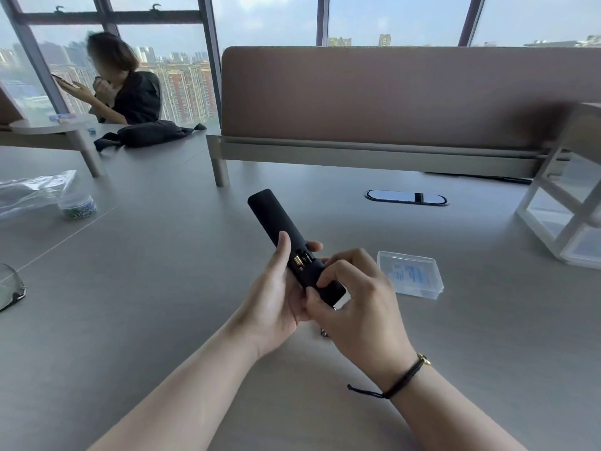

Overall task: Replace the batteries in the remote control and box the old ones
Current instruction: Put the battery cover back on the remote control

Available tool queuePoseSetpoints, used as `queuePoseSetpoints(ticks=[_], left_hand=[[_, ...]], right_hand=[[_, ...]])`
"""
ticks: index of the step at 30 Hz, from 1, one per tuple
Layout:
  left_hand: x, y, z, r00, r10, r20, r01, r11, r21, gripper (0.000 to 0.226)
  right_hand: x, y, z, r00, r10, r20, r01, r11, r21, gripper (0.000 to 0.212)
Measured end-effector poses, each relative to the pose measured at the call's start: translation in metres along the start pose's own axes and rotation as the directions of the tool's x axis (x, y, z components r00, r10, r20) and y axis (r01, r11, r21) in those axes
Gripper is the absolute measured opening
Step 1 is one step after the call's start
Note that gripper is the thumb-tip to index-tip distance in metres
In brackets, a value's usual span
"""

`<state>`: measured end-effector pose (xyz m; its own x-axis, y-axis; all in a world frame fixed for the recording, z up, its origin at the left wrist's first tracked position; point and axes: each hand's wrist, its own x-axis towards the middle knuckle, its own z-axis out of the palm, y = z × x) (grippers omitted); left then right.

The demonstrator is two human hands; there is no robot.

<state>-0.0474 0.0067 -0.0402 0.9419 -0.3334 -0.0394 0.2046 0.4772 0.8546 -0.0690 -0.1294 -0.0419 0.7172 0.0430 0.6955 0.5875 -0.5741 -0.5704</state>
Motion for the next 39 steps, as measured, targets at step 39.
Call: queuePoseSetpoints(ticks=[39], left_hand=[[-0.006,0.007,0.013,0.998,0.059,0.031,-0.057,0.997,-0.053,0.034]], right_hand=[[0.002,0.003,-0.003,0.987,0.131,0.096,-0.124,0.989,-0.079,0.037]])
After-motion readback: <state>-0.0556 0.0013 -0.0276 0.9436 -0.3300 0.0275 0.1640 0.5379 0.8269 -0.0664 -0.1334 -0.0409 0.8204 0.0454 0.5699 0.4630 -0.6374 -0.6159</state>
